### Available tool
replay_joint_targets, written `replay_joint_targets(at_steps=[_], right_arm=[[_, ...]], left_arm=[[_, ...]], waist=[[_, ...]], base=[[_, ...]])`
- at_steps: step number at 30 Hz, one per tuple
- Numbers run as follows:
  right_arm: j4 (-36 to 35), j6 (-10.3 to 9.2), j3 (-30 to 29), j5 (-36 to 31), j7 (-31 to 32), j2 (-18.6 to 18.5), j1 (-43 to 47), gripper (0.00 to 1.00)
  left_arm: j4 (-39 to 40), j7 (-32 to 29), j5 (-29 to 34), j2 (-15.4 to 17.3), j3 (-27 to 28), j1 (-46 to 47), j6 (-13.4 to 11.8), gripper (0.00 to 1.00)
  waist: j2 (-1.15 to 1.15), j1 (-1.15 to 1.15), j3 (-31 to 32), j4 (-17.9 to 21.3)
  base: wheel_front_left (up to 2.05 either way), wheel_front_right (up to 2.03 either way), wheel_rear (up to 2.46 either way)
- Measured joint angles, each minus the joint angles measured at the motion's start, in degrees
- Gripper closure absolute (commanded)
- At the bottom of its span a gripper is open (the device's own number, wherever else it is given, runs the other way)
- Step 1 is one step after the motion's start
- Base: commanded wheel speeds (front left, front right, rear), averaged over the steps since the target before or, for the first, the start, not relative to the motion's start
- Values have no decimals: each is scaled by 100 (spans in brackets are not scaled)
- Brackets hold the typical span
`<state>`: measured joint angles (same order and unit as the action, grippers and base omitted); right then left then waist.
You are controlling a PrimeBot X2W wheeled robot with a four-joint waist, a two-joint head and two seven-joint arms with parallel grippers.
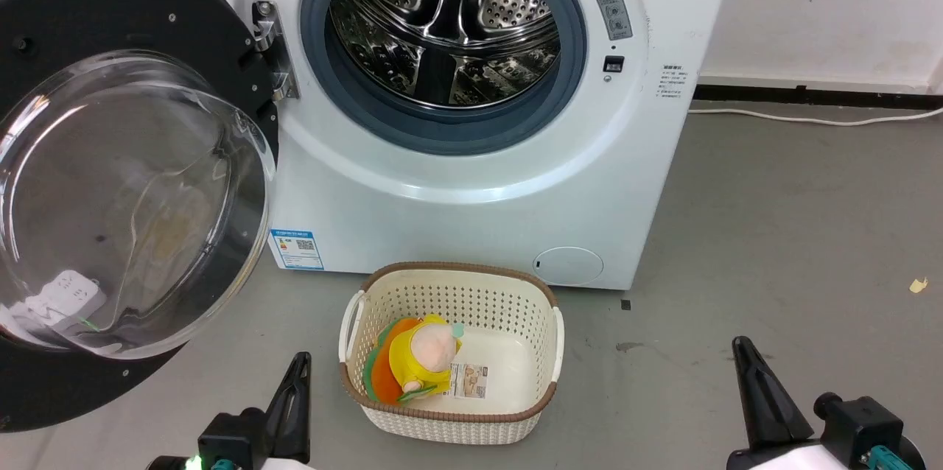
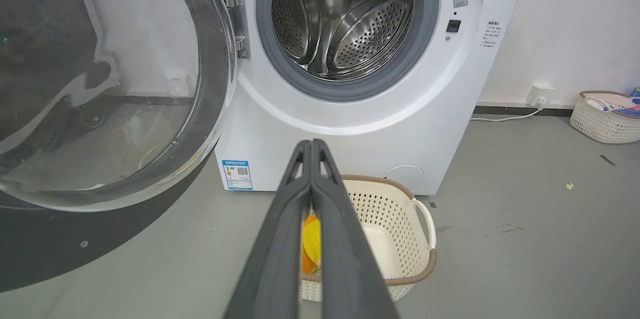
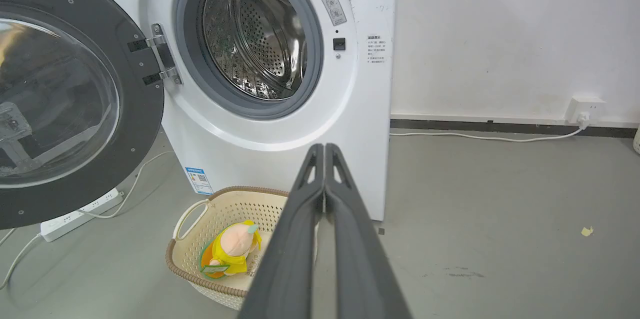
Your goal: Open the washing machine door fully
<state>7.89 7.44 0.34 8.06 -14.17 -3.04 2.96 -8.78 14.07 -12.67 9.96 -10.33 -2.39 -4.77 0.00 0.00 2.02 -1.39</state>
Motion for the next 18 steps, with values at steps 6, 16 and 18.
replay_joint_targets(at_steps=[6,16,18], right_arm=[[-27,0,1,-12,54,0,0,100],[-91,0,0,-93,156,0,-2,100],[-97,0,-2,-101,193,0,-3,100]], left_arm=[[30,-52,53,-20,30,1,25,100],[120,-171,158,-69,136,1,46,100],[125,-194,166,-73,149,2,48,100]], waist=[[0,0,-9,6],[0,0,-27,18],[0,0,-29,19]], base=[[0,0,0],[0,0,0],[0,0,0]])
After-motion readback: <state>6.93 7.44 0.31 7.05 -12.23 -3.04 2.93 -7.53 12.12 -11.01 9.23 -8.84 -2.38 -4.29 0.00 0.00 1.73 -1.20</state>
